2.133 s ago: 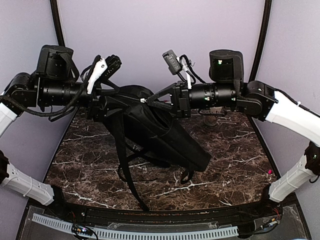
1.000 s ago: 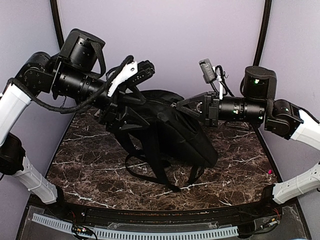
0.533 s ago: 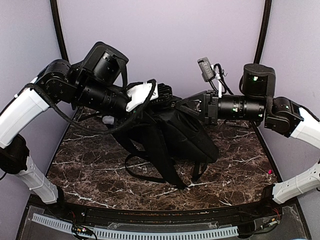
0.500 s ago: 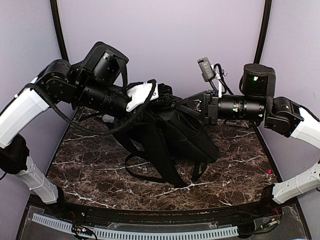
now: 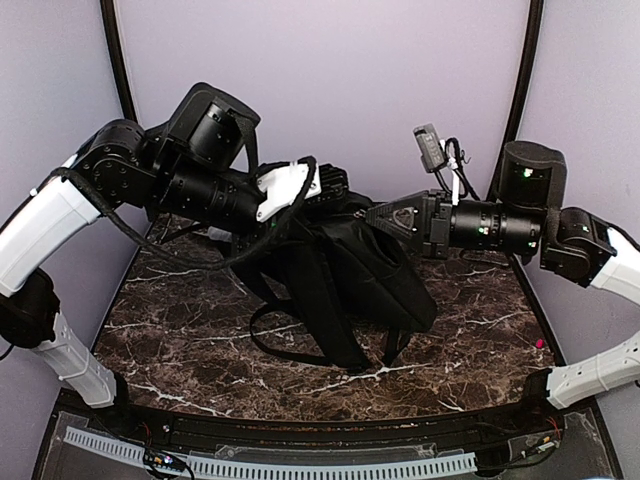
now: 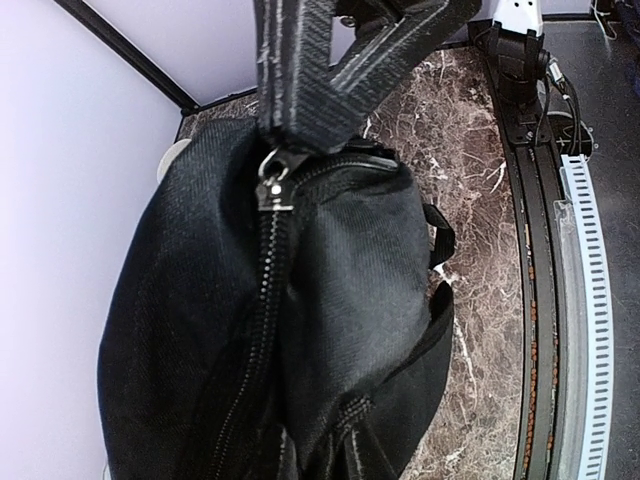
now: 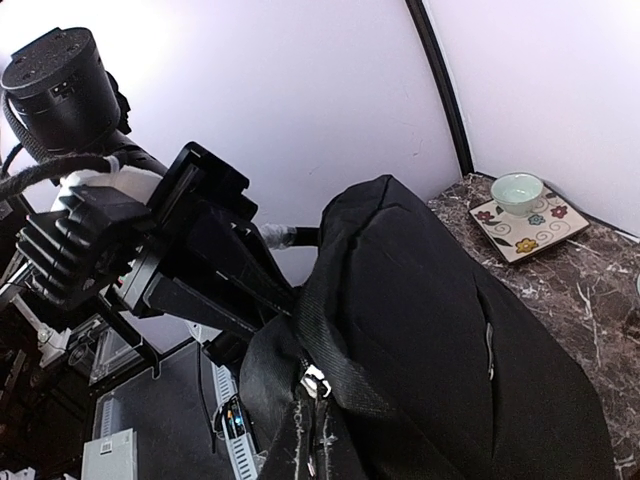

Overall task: Pack the student bag
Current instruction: Zip the student bag into the largest pocket of the bag.

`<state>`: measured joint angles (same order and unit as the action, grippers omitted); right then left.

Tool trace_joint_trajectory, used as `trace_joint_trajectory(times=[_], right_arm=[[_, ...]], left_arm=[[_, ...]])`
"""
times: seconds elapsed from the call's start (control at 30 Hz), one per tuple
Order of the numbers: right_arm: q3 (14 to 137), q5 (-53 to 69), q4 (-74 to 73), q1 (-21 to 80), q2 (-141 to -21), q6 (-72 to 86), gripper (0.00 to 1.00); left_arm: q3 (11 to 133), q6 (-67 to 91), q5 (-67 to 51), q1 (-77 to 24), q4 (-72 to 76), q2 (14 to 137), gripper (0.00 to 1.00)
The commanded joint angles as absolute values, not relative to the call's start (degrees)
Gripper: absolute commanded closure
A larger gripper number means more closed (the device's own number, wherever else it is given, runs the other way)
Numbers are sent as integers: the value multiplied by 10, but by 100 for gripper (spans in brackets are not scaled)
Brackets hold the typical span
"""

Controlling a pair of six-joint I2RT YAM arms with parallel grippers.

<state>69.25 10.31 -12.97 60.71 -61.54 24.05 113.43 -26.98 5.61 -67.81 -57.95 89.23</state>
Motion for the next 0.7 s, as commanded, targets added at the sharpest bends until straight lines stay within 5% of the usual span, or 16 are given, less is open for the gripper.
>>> trace_joint_trajectory(times=[0.0,0.67], right_arm=[[666,87,-104,605,-583,265,100],[546,38,-122,604,-544,318,100]], left_arm=[[1144,-248,103,-676,-560,869,100],[1093,-214,111,-672,-510,807,100]])
